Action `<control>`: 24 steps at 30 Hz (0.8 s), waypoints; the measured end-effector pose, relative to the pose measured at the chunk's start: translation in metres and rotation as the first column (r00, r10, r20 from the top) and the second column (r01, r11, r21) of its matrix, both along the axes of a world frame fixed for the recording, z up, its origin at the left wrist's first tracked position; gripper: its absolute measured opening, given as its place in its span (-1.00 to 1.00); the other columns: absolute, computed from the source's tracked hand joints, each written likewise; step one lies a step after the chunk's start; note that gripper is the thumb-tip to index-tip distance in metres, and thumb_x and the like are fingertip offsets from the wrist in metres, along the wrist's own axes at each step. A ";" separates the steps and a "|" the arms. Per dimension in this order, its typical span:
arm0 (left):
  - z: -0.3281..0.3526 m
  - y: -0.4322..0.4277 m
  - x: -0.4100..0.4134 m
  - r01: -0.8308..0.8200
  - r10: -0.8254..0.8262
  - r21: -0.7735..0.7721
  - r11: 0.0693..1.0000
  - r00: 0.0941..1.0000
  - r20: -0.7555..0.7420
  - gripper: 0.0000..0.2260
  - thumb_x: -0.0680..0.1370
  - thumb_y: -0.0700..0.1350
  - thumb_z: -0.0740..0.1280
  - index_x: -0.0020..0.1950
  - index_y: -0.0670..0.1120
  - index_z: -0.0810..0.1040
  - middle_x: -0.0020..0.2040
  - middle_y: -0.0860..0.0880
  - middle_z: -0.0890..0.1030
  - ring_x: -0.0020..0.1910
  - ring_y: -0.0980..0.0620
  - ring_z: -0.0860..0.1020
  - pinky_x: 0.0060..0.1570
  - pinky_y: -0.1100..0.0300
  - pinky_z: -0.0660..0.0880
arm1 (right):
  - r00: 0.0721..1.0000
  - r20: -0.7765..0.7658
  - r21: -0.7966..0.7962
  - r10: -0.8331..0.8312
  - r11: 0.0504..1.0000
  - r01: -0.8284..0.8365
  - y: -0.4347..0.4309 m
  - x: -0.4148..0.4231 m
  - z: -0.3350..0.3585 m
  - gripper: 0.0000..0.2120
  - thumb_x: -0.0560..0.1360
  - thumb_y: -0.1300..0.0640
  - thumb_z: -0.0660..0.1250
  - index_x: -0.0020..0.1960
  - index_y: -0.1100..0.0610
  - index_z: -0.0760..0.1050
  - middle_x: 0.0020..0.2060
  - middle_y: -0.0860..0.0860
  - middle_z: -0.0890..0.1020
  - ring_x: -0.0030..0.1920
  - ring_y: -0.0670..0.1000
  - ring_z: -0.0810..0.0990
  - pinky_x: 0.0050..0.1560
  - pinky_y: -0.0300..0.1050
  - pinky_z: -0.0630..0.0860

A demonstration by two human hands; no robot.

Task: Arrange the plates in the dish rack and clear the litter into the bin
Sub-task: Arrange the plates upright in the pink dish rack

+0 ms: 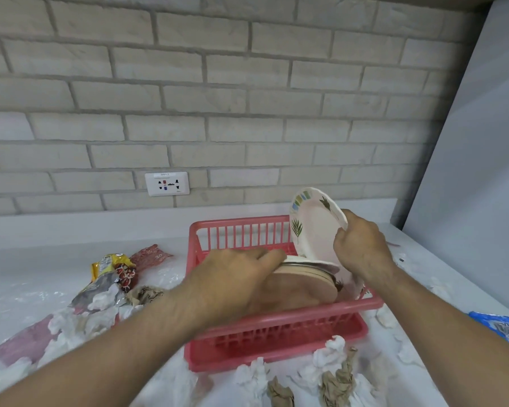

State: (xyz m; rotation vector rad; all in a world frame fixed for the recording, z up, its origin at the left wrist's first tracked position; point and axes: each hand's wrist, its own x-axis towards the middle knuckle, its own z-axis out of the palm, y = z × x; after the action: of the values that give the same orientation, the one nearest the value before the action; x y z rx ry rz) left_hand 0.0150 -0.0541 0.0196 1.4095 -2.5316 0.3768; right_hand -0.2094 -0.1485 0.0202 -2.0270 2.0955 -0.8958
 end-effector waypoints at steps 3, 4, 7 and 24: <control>0.018 -0.016 0.012 -0.006 0.003 0.023 1.000 0.995 0.097 -0.63 0.58 -0.07 0.15 0.38 0.12 0.21 0.28 0.07 0.49 0.09 -0.11 0.55 0.03 0.00 0.49 | 1.000 0.003 0.014 -0.002 1.000 0.002 0.000 -0.003 0.001 -0.61 0.56 0.23 0.10 0.35 0.01 0.39 -0.29 -0.02 0.44 -0.27 0.07 0.43 -0.43 -0.18 0.25; 0.024 -0.022 0.015 -0.007 0.004 0.023 1.000 0.992 0.123 -0.62 0.57 -0.09 0.13 0.38 0.12 0.22 0.29 0.06 0.49 0.11 -0.12 0.54 0.05 0.00 0.49 | 1.000 0.001 0.014 0.001 1.000 -0.001 0.000 -0.003 0.000 -0.61 0.56 0.23 0.10 0.35 0.01 0.39 -0.30 -0.03 0.43 -0.29 0.06 0.43 -0.45 -0.19 0.24; 0.043 -0.036 0.021 0.075 -0.066 -0.034 0.997 0.975 0.211 -0.60 0.57 -0.13 0.10 0.39 0.13 0.23 0.29 0.05 0.49 0.12 -0.12 0.53 0.05 0.00 0.48 | 1.000 -0.012 0.005 0.009 1.000 -0.009 -0.001 0.000 -0.001 -0.63 0.57 0.24 0.11 0.33 0.02 0.41 -0.35 -0.07 0.41 -0.38 -0.07 0.37 -0.47 -0.23 0.21; 0.050 -0.065 0.069 0.639 -0.404 -0.149 0.755 0.632 0.661 -0.44 0.31 -0.28 0.53 0.23 0.01 0.43 0.16 -0.04 0.59 0.14 -0.12 0.56 0.20 -0.22 0.44 | 1.000 -0.025 0.021 0.006 1.000 -0.005 -0.007 0.010 -0.004 -0.61 0.56 0.25 0.08 0.32 -0.02 0.39 -0.32 -0.04 0.47 -0.37 -0.07 0.41 -0.46 -0.19 0.27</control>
State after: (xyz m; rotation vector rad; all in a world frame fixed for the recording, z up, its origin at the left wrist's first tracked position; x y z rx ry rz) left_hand 0.0839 -0.1188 0.0692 0.3520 -2.9478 1.2679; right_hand -0.1997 -0.1553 0.0161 -2.0437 2.1018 -0.8482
